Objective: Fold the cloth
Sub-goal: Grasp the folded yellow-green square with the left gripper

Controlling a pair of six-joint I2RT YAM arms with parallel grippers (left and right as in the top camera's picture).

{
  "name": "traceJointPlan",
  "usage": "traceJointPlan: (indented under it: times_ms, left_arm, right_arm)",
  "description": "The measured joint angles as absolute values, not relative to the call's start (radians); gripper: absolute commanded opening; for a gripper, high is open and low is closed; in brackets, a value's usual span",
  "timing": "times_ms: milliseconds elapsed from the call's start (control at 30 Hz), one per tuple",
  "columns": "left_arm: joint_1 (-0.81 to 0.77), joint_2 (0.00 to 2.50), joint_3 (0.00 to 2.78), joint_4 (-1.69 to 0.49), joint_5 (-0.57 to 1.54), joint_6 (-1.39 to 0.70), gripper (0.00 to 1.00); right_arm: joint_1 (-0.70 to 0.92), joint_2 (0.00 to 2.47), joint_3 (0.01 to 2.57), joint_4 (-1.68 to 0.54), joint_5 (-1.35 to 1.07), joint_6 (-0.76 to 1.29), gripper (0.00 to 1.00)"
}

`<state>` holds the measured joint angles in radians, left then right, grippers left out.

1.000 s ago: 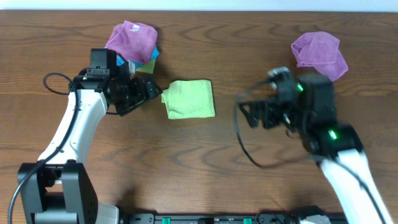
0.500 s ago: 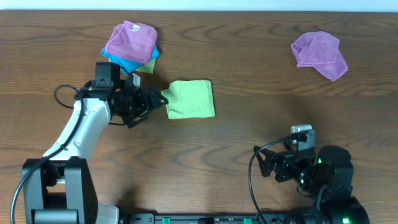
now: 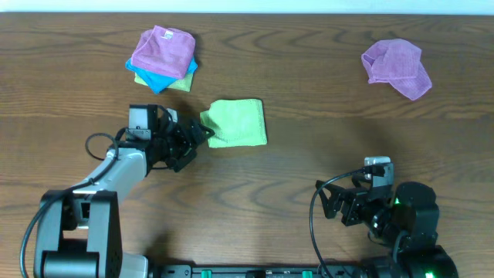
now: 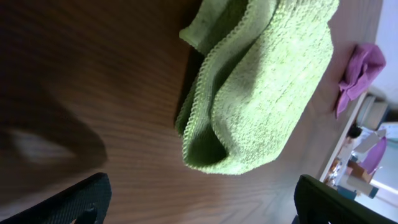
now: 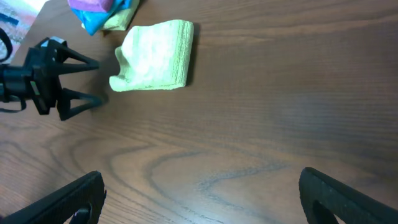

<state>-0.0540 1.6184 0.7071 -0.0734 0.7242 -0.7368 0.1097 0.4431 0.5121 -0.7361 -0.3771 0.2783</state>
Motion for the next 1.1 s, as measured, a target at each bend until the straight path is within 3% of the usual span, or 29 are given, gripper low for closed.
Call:
traceJointPlan:
  times_ms: [400, 700, 767, 967, 1000, 1100]
  left_arm:
    - [-0.15, 1.623, 0.694, 0.003, 0.601, -0.839, 0.95]
    - [-0.174, 1.712, 0.707, 0.176, 0.633, -0.925, 0.95]
    - [-0.18, 1.734, 0.71, 0.222, 0.645, -0.944, 1.0]
    - [-0.206, 1.802, 0.722, 0.325, 0.655, -0.972, 0.67]
    - [-0.21, 1.816, 0.723, 0.337, 0.654, -0.969, 0.45]
    - [-0.217, 1.857, 0.723, 0.357, 0.655, -0.971, 0.13]
  right_arm:
    - [0.11, 0.443, 0.512, -0.737, -0.377, 0.279, 0.99]
    - [0.11, 0.443, 0.512, -0.737, -0.377, 0.279, 0.99]
    - [0.11, 0.443, 0.512, -0.737, -0.377, 0.279, 0.99]
    - [0.11, 0.443, 0.512, -0.737, -0.376, 0.279, 0.99]
    - [0.11, 0.443, 0.512, -0.737, -0.376, 0.279, 0.99]
    - [0.11, 0.443, 0.512, -0.737, -0.375, 0.279, 0.99]
